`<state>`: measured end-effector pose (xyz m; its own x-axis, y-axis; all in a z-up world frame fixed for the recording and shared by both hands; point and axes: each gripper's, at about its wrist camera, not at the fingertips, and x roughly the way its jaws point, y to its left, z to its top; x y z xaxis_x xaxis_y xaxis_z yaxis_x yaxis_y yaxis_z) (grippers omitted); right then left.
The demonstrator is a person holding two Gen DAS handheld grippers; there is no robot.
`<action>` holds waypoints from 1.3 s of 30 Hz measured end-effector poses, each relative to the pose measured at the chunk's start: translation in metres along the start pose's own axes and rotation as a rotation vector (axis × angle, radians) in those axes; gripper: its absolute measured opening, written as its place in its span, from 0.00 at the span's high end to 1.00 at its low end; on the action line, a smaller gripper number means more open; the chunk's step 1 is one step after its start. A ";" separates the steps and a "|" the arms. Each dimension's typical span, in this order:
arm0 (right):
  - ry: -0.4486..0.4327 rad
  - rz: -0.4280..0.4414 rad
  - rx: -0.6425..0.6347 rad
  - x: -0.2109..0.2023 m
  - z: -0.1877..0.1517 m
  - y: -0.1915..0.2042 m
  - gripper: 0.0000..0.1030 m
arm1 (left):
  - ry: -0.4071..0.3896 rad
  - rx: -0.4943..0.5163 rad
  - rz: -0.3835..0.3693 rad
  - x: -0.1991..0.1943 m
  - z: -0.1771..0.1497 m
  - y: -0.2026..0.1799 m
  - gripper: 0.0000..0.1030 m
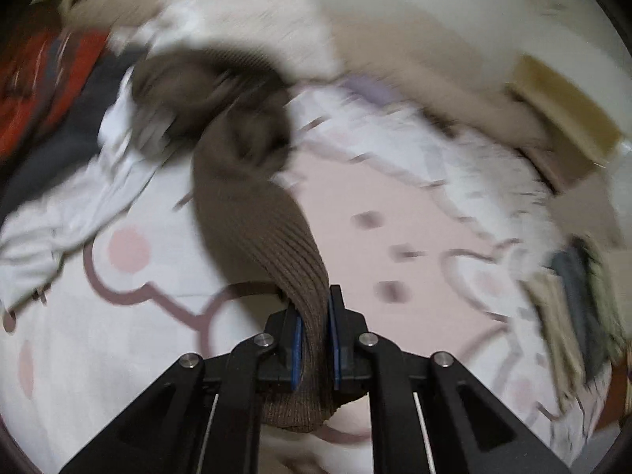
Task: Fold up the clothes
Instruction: 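Grasp the brown sweater's ribbed sleeve cuff with the left gripper, then lift the sweater with the left gripper while the right gripper grasps its hem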
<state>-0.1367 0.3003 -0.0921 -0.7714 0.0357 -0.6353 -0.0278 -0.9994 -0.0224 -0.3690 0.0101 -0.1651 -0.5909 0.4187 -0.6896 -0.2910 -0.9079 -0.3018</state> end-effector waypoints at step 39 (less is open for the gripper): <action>0.001 0.413 -0.122 -0.049 -0.060 0.119 0.00 | -0.419 -0.302 0.618 -0.450 -0.230 0.070 0.88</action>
<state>-0.0644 0.1801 -0.1098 -0.7014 -0.3672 -0.6109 0.3588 -0.9225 0.1425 0.0498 -0.2474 -0.0276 -0.8291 -0.2418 -0.5041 0.3610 -0.9200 -0.1526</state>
